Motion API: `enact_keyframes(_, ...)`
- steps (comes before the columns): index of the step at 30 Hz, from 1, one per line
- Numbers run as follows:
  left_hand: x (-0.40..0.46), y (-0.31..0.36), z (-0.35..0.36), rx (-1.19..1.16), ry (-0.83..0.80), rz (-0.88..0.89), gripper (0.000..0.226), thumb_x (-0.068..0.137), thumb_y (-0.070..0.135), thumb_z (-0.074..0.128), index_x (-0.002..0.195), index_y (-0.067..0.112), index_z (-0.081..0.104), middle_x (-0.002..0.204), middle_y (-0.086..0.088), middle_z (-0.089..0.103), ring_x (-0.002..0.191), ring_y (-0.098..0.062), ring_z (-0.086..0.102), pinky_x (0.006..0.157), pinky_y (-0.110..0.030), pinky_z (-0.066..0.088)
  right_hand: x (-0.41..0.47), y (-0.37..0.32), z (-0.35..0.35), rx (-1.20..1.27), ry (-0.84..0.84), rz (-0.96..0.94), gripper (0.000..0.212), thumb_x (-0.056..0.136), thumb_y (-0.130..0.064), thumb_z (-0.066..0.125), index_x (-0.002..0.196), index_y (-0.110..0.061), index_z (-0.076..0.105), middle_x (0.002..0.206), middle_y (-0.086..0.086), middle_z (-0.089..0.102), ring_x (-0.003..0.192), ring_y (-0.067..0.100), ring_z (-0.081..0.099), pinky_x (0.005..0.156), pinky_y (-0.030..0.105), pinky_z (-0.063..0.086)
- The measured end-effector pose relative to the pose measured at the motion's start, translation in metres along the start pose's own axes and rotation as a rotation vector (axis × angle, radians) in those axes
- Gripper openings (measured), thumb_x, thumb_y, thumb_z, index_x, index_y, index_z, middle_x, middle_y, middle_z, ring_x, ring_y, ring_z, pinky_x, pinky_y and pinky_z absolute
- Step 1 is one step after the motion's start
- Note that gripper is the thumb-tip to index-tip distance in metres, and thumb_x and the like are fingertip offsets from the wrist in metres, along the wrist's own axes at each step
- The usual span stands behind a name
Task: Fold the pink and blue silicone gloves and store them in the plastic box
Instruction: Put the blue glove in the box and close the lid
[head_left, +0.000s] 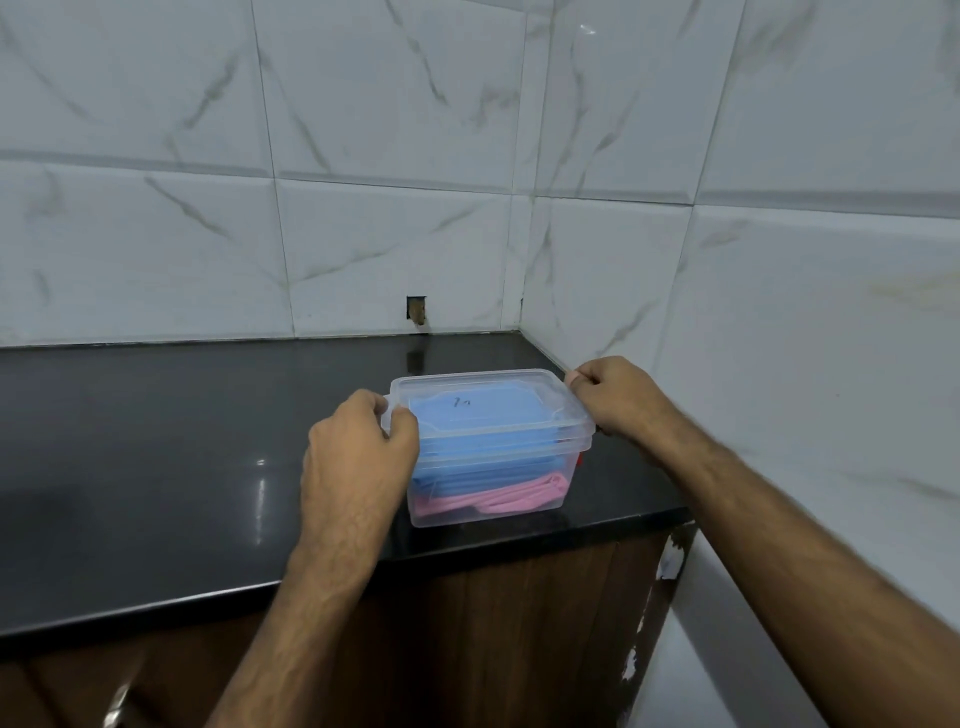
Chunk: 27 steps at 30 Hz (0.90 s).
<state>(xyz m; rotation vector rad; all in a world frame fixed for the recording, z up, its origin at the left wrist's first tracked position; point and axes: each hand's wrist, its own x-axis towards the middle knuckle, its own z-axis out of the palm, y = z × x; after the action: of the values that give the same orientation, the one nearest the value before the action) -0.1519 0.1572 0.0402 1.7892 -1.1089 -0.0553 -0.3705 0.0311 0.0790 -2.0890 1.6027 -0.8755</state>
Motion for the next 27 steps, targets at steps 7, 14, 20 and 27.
enact_keyframes(7, -0.001, -0.003, 0.001, 0.068, -0.021, 0.001, 0.046, 0.097, 0.04, 0.048, 0.133, 0.018, 0.066, 0.097, -0.005, 0.076, 0.086, -0.023, 0.069, 0.076, -0.039, 0.058, 0.004, -0.002, 0.0, -0.127, -0.064, 0.009, 0.036, 0.107, -0.035, 0.044, 0.079, -0.018, 0.059, 0.072, 0.0, 0.061, 0.061, 0.013, 0.054, 0.054, 0.025, 0.038)
enact_keyframes(14, 0.003, -0.01, 0.003, 0.106, -0.046, -0.019, 0.032, 0.095, 0.034, 0.051, 0.085, 0.019, 0.077, 0.103, 0.004, 0.079, 0.069, -0.018, 0.064, 0.058, -0.029, 0.046, 0.007, -0.004, 0.007, -0.432, -0.106, -0.028, 0.031, 0.109, -0.026, 0.037, 0.107, -0.011, 0.064, 0.105, 0.011, 0.07, 0.089, 0.028, 0.067, 0.077, 0.034, 0.053)
enact_keyframes(20, 0.018, -0.018, 0.005, -0.005, -0.079, -0.007, 0.035, 0.096, 0.037, 0.057, 0.12, 0.02, 0.077, 0.121, -0.005, 0.07, 0.103, -0.018, 0.067, 0.083, -0.033, 0.055, 0.005, -0.01, 0.013, -0.626, -0.176, -0.108, 0.024, 0.097, -0.014, 0.057, 0.121, -0.015, 0.058, 0.118, 0.01, 0.068, 0.099, 0.028, 0.064, 0.088, 0.043, 0.057)
enact_keyframes(27, 0.021, -0.025, 0.022, -0.202, -0.108, -0.067, 0.018, 0.1, 0.027, 0.055, 0.083, 0.021, 0.059, 0.14, 0.011, 0.065, 0.065, 0.009, 0.053, 0.059, -0.012, 0.043, 0.006, -0.004, 0.014, -0.467, -0.188, -0.081, 0.033, 0.098, -0.01, 0.059, 0.131, -0.014, 0.056, 0.12, 0.009, 0.066, 0.09, 0.023, 0.06, 0.069, 0.032, 0.052)
